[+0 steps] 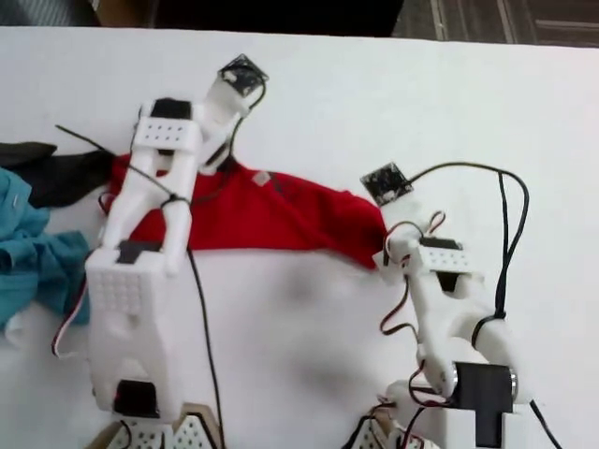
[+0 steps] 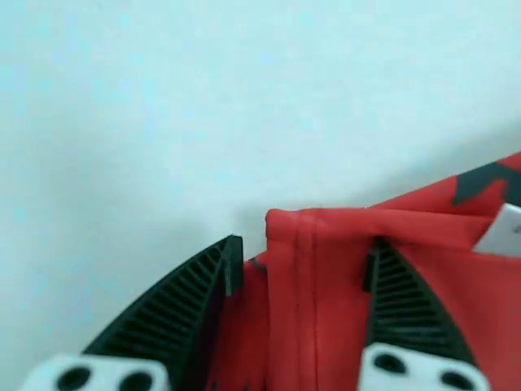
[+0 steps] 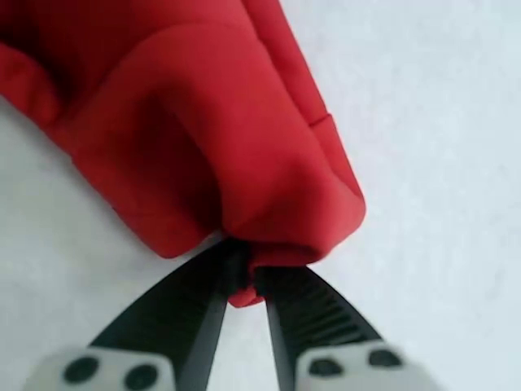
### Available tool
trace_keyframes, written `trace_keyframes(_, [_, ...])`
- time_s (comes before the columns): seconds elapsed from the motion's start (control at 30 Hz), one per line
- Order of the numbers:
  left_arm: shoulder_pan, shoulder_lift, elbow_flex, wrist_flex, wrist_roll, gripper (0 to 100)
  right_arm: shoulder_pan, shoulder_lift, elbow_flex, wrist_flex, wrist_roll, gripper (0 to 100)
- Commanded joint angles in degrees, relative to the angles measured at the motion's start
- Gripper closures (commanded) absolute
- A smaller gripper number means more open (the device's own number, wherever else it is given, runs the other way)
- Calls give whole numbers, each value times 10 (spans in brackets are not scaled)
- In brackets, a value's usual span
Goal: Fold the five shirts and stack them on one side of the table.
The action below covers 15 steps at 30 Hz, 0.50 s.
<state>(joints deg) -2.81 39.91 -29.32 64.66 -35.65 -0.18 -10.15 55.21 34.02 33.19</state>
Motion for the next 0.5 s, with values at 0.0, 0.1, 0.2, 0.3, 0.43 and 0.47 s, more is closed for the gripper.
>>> trace_keyframes(0.0, [-2, 21, -58, 22, 8, 740, -11, 3, -3, -4, 0, 978])
trace_keyframes(0.1, [1, 55, -116, 60, 8, 740, -11, 3, -3, -4, 0, 978])
trace_keyframes(0.2, [1, 87, -177, 94, 8, 740, -11, 3, -3, -4, 0, 978])
trace_keyframes(0.3, [2, 122, -231, 132, 4, 740, -11, 3, -3, -4, 0, 978])
trace_keyframes(0.43, [3, 167, -289, 169, 4, 739, -11, 3, -3, -4, 0, 978])
trace_keyframes(0.47, [3, 178, -301, 177, 4, 738, -11, 3, -3, -4, 0, 978])
